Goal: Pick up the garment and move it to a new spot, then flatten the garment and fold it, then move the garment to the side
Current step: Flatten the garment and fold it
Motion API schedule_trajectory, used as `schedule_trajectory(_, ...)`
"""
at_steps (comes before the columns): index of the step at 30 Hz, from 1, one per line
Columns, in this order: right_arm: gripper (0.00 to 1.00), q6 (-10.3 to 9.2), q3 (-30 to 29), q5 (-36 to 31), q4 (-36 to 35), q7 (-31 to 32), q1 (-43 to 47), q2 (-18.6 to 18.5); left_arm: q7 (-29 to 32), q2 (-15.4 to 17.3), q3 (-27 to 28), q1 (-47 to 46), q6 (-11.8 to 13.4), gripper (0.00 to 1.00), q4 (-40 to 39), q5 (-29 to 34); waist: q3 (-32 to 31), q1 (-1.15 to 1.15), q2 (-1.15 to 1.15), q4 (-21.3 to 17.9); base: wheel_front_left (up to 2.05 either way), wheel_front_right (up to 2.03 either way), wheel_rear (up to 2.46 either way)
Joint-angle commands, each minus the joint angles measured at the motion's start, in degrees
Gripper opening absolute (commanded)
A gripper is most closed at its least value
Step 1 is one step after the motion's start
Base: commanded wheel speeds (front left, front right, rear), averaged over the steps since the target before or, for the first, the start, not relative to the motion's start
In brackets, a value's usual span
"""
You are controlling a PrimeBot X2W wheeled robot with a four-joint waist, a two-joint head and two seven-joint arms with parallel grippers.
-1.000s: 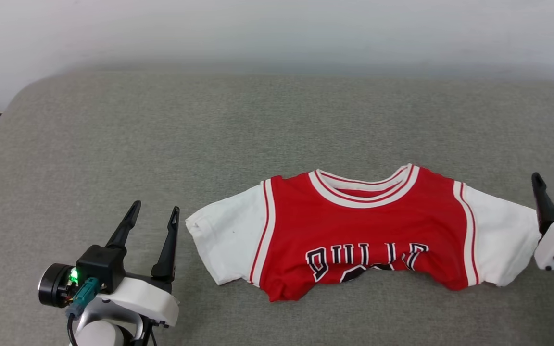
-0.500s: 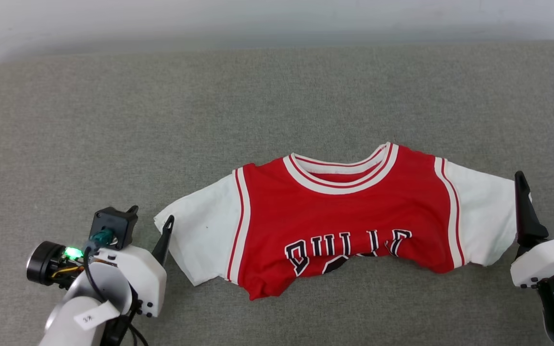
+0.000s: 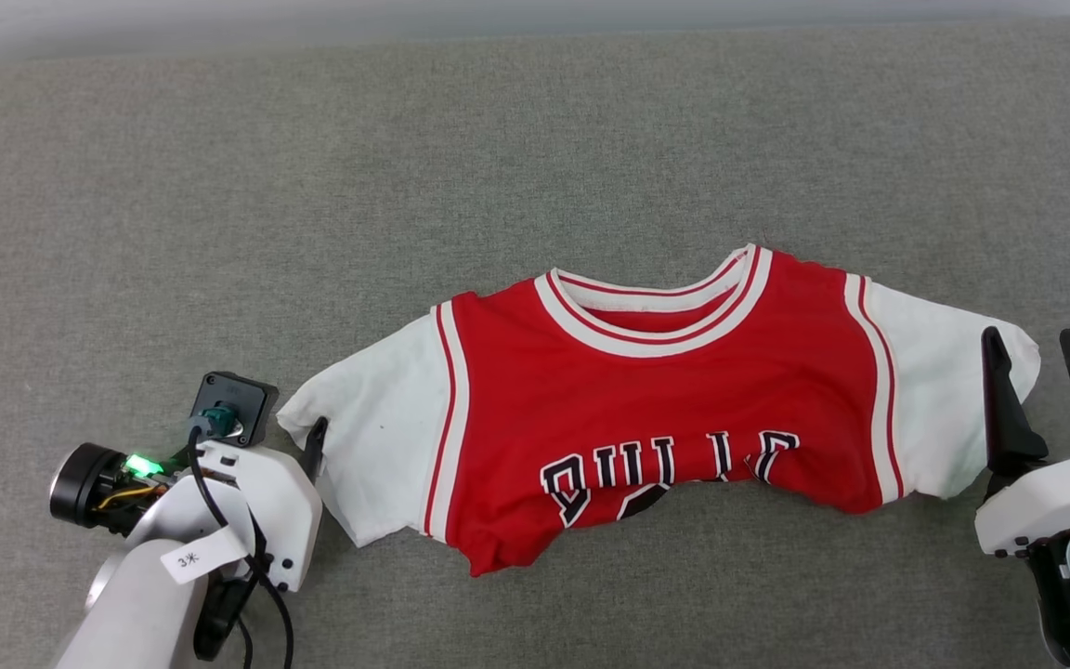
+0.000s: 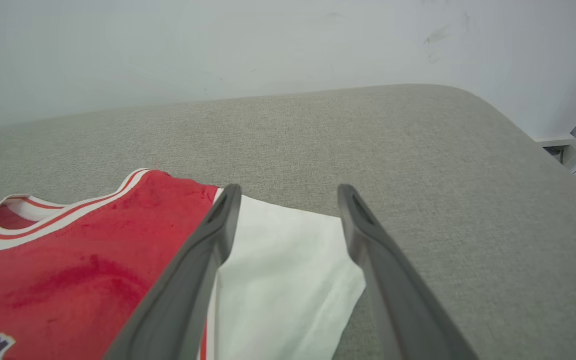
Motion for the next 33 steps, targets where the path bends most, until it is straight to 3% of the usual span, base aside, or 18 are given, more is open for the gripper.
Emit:
schedule_trajectory(1,1.00,-0.06,0.00,-0.15,-0.34,-0.26,0.76,0.27,1.19,0.21,-0.78,0.16,-0.22,1.00,1.83,0.18,0.37,0.00,0.00,-0.04,0.00,0.00,0.00)
schedule_trajectory(3,1.00,-0.06,0.01,-0.11,-0.41,-0.33,0.60,0.37,2.37,0.37,-1.60,0.42,-0.61,1.00,3.33,0.45,0.74,0.00,0.00,0.00,0.00,0.00,0.00)
schedule_trajectory(4,1.00,-0.06,0.00,-0.08,-0.46,-0.36,0.46,0.41,2.87,0.31,-1.93,0.35,-0.69,0.88,3.96,0.24,0.92,0.00,0.00,0.05,0.00,0.00,0.00)
schedule_trajectory(5,1.00,-0.06,0.01,-0.09,-0.46,-0.35,0.34,0.42,2.99,0.25,-2.14,0.12,-0.89,0.20,4.41,0.10,1.06,0.00,0.00,0.12,0.00,0.00,0.00)
schedule_trajectory(6,1.00,-0.06,0.09,-0.23,-0.43,-0.31,0.28,0.34,2.52,0.17,-2.27,-0.09,-1.00,0.00,4.57,0.03,1.12,0.00,0.00,0.20,0.00,0.00,0.00)
schedule_trajectory(13,1.00,-0.06,0.76,-0.74,0.45,0.87,0.52,-0.71,-5.44,-0.02,-0.36,-2.74,1.58,0.00,2.80,0.97,0.13,0.00,0.00,0.99,0.00,0.00,0.00)
schedule_trajectory(18,1.00,-0.06,1.62,-1.37,1.29,6.01,0.48,-3.56,-12.86,-0.87,0.99,-2.20,3.64,0.00,0.04,0.78,-1.74,0.00,0.00,1.81,0.00,0.00,0.00)
schedule_trajectory(24,1.00,-0.06,2.19,0.41,1.97,20.56,-2.60,-9.41,-16.82,-1.43,2.21,0.57,4.04,0.00,-6.94,-1.21,-1.89,0.00,0.00,3.25,0.00,0.00,0.00)
schedule_trajectory(33,1.00,-0.06,2.12,2.87,6.84,41.17,-10.31,-17.80,-14.09,-1.39,1.83,5.56,3.79,0.00,-19.02,-4.23,0.94,0.00,0.00,6.07,0.00,0.00,0.00)
